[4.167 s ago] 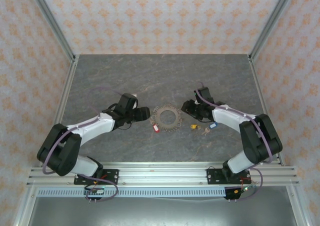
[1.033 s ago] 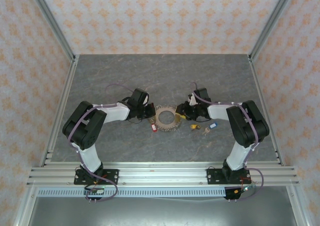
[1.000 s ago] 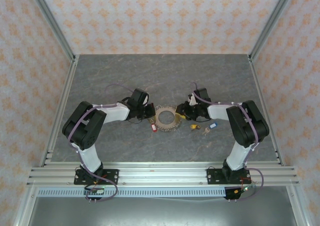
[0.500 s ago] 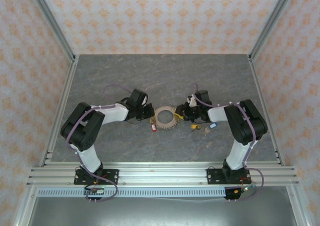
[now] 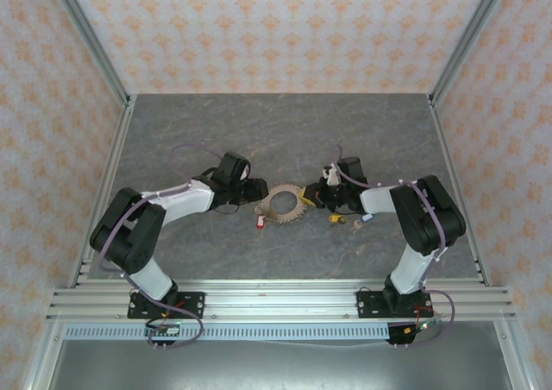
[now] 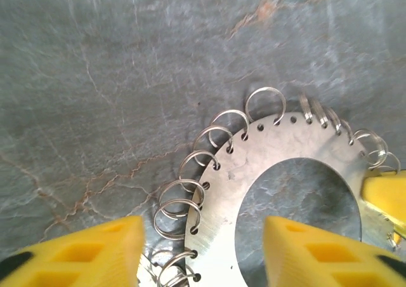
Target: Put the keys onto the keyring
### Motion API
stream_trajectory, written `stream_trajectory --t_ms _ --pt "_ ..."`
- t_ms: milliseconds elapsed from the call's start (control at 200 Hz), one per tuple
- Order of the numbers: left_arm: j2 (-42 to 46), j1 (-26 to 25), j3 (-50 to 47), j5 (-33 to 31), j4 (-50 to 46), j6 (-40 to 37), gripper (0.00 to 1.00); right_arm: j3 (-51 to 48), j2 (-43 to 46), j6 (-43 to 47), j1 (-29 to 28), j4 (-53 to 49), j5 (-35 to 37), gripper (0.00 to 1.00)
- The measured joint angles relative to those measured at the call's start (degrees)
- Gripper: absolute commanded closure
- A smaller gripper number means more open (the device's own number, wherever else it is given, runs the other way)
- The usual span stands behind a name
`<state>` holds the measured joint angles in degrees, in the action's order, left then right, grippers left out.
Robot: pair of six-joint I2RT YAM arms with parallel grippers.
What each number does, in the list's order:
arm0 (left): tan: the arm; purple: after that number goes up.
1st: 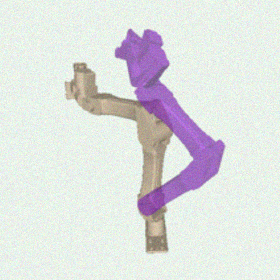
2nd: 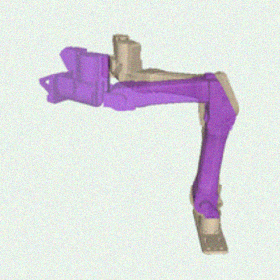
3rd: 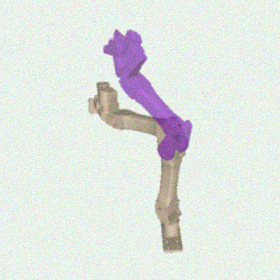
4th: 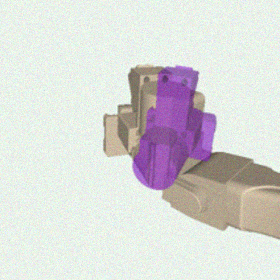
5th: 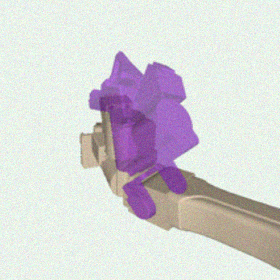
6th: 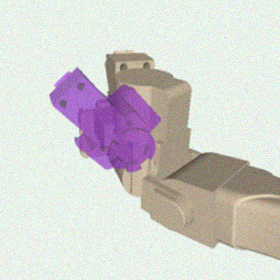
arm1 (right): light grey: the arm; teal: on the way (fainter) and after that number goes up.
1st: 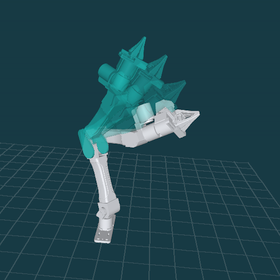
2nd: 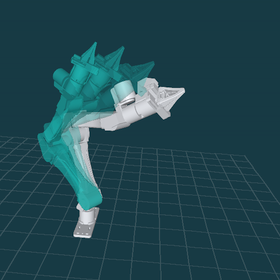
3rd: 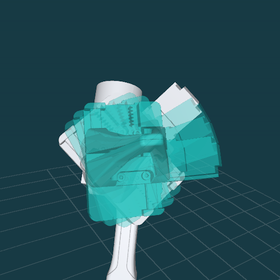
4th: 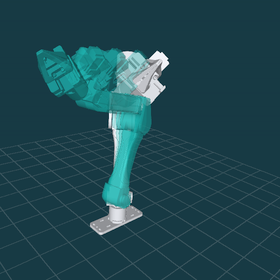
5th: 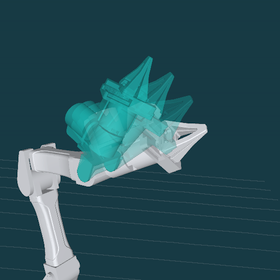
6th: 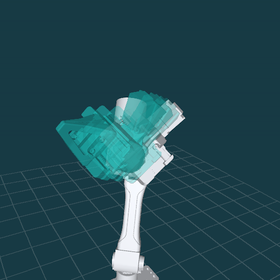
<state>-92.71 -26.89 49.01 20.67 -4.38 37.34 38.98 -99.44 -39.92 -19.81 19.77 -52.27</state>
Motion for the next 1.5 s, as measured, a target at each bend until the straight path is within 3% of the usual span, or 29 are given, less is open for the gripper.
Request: stream_trajectory --t_ms 250,540,691,961,1296,1501 --pt "11.4 1.1 -1.3 -2.9 -3.7 0.4 0.12 -1.7 8.3 -3.7 0.2 2.1 -0.1 1.00" --pt "19.6 4.5 -1.5 6.4 -4.3 0.4 0.09 0.2 17.7 -2.8 0.2 0.9 -1.5 1.00" --pt "19.2 4.5 -1.5 12.2 -3.9 1.2 0.15 1.4 18.8 -2.7 0.2 0.6 -3.0 1.00" --pt "17.4 4.5 -0.9 18.5 -1.2 3.6 0.42 3.0 20.2 -2.5 0.2 -0.8 -5.7 1.00" --pt "17.4 4.5 0.5 21.1 0.2 3.7 0.42 5.6 20.2 0.5 0.2 -4.6 -9.9 1.00" --pt "17.4 4.5 1.7 22.4 0.5 3.3 0.68 7.1 20.2 2.0 0.2 -6.0 -11.9 1.00"
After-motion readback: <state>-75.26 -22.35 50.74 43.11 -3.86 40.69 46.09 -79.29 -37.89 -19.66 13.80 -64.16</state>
